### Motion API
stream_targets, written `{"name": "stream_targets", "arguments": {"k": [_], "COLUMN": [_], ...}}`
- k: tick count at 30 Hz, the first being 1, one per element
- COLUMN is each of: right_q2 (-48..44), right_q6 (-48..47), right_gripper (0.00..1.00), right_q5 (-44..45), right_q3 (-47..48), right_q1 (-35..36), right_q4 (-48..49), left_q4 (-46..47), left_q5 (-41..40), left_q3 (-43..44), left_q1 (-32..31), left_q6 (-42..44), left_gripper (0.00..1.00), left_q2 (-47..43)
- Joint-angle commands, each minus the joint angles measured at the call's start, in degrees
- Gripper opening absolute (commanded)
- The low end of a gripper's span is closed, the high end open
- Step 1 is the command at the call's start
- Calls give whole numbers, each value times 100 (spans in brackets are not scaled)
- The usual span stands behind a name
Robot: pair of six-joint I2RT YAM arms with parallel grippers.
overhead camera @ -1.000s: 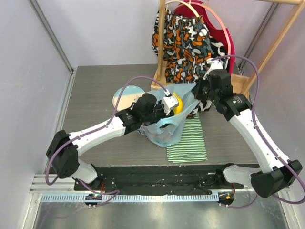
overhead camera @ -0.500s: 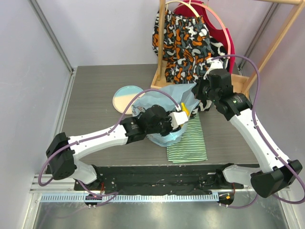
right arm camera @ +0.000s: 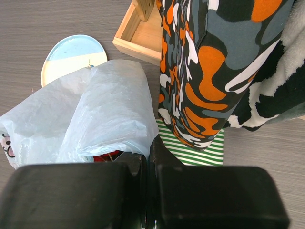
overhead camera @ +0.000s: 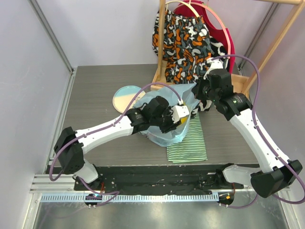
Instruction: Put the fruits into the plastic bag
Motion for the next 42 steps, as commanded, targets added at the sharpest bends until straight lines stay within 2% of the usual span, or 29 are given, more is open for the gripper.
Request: {"name": "stream_targets", "arguments": {"k": [1,13,19,21,25,28,29,32,37,42], "right_q2": [-199,-173,-165,-138,-129,-103,-77,-41,64,99], "right_q6": [4,12,4,4,4,4,-5,-5,4,12], "right_gripper": [1,1,1,1,1,1,1,1,1,1], "right_q5": [79,52,61,61,61,61,52,17,-18,8], "right_q3": [215,189,189,189,189,198,215,233,276,303], "right_q1": [13,13,4,4,4,13,4,13,13,13], "right_q4": [273,273,281,281,273,273,281,290,317,334], "left_q4": [-460,-163,-83,-215,-303,-277,-225,-172,-197,-653], "left_q5": [470,1226,1235,1209,990,1007,1033,1129,1612,1745], "left_q3": [592,417,487,575,602,576,567,575,628,733], "left_q1": [264,1135,1399,1408,1408,1408,1408,1408,1408,1408], "left_q6": [-125,-688,-899,-952,-1110,-1198,-1224,-1251,-1312,-1146], "left_gripper": [0,0,0,4,19,35,48,65,82,88], "left_q2": [191,-2,129,305,420,288,166,-28,-564,-1004]}}
